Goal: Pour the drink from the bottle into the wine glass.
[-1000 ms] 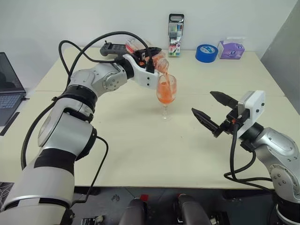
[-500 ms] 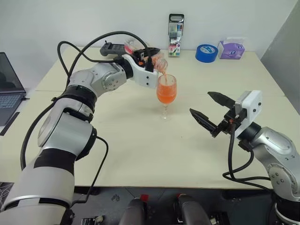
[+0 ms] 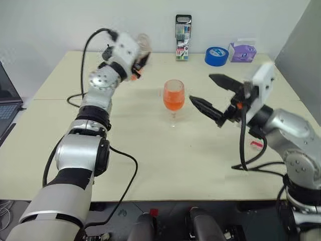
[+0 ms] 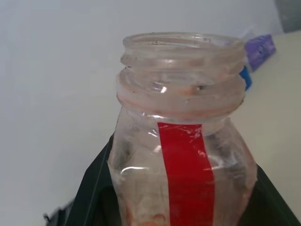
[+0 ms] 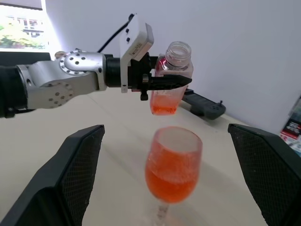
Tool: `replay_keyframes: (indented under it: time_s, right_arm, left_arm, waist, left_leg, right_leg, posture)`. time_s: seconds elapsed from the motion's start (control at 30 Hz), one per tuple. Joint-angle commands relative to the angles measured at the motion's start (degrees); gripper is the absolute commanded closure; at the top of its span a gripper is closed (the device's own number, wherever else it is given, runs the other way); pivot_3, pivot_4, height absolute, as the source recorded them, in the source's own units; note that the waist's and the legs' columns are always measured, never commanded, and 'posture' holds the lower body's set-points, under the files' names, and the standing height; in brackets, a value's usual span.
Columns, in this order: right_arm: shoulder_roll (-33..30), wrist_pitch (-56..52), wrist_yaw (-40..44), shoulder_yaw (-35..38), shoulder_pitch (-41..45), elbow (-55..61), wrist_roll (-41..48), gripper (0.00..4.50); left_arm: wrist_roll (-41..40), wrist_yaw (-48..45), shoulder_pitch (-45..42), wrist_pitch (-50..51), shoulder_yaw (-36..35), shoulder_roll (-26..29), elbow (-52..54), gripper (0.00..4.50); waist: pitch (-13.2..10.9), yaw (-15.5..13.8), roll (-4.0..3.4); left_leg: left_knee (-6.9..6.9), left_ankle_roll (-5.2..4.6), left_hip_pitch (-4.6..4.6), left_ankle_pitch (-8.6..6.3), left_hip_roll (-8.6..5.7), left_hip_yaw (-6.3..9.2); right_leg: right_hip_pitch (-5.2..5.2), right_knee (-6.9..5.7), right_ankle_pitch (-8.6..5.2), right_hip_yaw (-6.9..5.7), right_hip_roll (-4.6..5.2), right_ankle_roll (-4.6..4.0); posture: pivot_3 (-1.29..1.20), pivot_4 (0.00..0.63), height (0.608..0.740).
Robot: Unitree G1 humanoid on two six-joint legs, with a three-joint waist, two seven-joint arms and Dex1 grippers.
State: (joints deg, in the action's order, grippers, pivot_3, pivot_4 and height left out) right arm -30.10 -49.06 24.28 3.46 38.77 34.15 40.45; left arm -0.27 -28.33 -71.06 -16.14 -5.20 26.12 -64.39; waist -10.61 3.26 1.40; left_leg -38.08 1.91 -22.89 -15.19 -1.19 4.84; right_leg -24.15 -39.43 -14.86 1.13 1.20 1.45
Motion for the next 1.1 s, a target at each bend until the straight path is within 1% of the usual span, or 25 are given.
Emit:
replay_keyframes:
  time_s: [0.03, 0.1, 0.2, 0.3, 0.43, 0.5, 0.57, 0.67, 0.73, 0.97, 1.1]
  right_arm:
    - [4.5, -5.3, -3.5, -1.4, 7.2, -1.4, 4.8, 0.0]
    - [7.7, -10.1, -6.3, -4.3, 10.7, -3.4, 4.8, 0.0]
    - [11.5, -14.5, -9.5, -8.8, 12.3, -6.7, 2.5, 0.0]
    - [15.1, -15.1, -10.9, -11.1, 12.5, -10.1, 0.9, 0.0]
    - [16.8, -14.4, -10.1, -13.0, 12.6, -11.9, -1.2, 0.0]
    - [17.1, -14.3, -9.5, -13.3, 12.6, -12.2, -1.9, 0.0]
    - [17.1, -14.4, -9.0, -13.1, 12.6, -12.3, -2.2, 0.0]
    - [16.8, -14.5, -8.4, -13.0, 12.4, -12.3, -2.8, 0.0]
    - [16.6, -14.7, -8.0, -12.9, 12.3, -12.3, -3.1, 0.0]
    - [16.2, -15.0, -7.1, -12.4, 12.1, -12.1, -3.9, 0.0]
    - [15.6, -14.3, -6.4, -12.6, 12.0, -12.8, -4.7, 0.0]
  left_arm:
    - [-6.7, -0.5, 3.0, 8.8, -5.6, 2.0, 7.1, 2.76]
    - [-9.4, 0.5, 6.3, 13.0, -8.3, 3.0, 11.1, 2.76]
    - [-11.6, 1.5, 11.2, 17.1, -10.7, 4.0, 17.4, 2.76]
    - [-11.9, 2.5, 16.1, 18.4, -11.4, 4.7, 22.3, 2.76]
    - [-13.0, 3.6, 20.4, 20.1, -12.4, 4.4, 26.6, 2.76]
    - [-12.7, 4.4, 22.0, 20.0, -12.5, 4.6, 26.9, 2.04]
    - [-12.5, 4.4, 23.2, 19.7, -12.1, 4.6, 27.0, 1.52]
    - [-12.4, 4.8, 24.6, 18.7, -11.9, 4.3, 26.9, 0.49]
    - [-12.3, 5.1, 25.4, 18.6, -11.8, 4.1, 26.6, 0.01]
    - [-12.4, 6.2, 28.3, 19.2, -11.7, 3.9, 28.6, 0.01]
    - [-12.5, 6.9, 30.7, 20.7, -12.0, 4.6, 31.9, 0.01]
  waist:
    - [0.0, 0.0, -0.01]
    - [0.0, 0.0, -0.01]
    - [0.1, -0.2, 0.12]
    - [0.1, -0.6, 0.15]
    - [0.1, -1.2, 0.16]
    - [0.1, -1.3, 0.16]
    - [0.1, -1.3, 0.16]
    - [0.1, -1.3, 0.16]
    - [0.1, -1.3, 0.16]
    - [0.1, -1.3, 0.16]
    - [0.1, -1.3, 0.16]
  left_leg:
    - [0.0, 0.0, -0.01, 0.0, 0.02, 0.05]
    - [0.0, 0.01, -0.02, 0.01, 0.16, 0.14]
    - [-0.05, 0.04, -0.05, 0.02, 0.35, 0.25]
    - [-0.08, 0.08, -0.06, 0.05, 0.31, 0.36]
    - [-0.08, 0.16, -0.06, 0.09, 0.18, 0.47]
    - [-0.08, 0.16, -0.06, 0.09, 0.14, 0.47]
    - [-0.08, 0.17, -0.05, 0.09, 0.13, 0.49]
    - [-0.07, 0.17, -0.05, 0.09, 0.11, 0.48]
    - [-0.07, 0.16, -0.05, 0.09, 0.1, 0.49]
    - [-0.05, 0.16, -0.04, 0.09, 0.11, 0.49]
    - [-0.05, 0.16, -0.04, 0.09, 0.11, 0.49]
  right_leg:
    - [0.0, 0.01, 0.0, -0.03, 0.0, 0.0]
    - [-0.02, -0.02, 0.0, -0.04, 0.04, 0.0]
    - [-0.02, -0.02, 0.0, -0.04, 0.11, -0.01]
    - [-0.03, -0.03, 0.01, -0.05, 0.14, -0.01]
    - [-0.03, -0.03, 0.01, -0.07, 0.15, -0.01]
    - [-0.03, -0.04, 0.01, -0.05, 0.17, -0.01]
    - [-0.03, -0.05, 0.01, -0.06, 0.17, -0.01]
    - [-0.03, -0.05, 0.01, -0.06, 0.17, -0.01]
    - [-0.03, -0.05, 0.01, -0.07, 0.17, -0.01]
    - [-0.03, -0.04, 0.01, -0.06, 0.18, -0.01]
    - [-0.02, -0.03, 0.01, -0.06, 0.2, -0.01]
  posture:
    - [0.0, 0.15, 0.74]
    - [0.0, 0.15, 0.74]
    - [0.0, 0.15, 0.74]
    - [0.0, 0.15, 0.74]
    - [0.0, 0.15, 0.74]
    - [0.0, 0.15, 0.74]
    - [0.0, 0.15, 0.74]
    - [0.0, 0.15, 0.74]
    - [0.0, 0.15, 0.74]
    - [0.0, 0.15, 0.74]
    - [0.0, 0.15, 0.74]
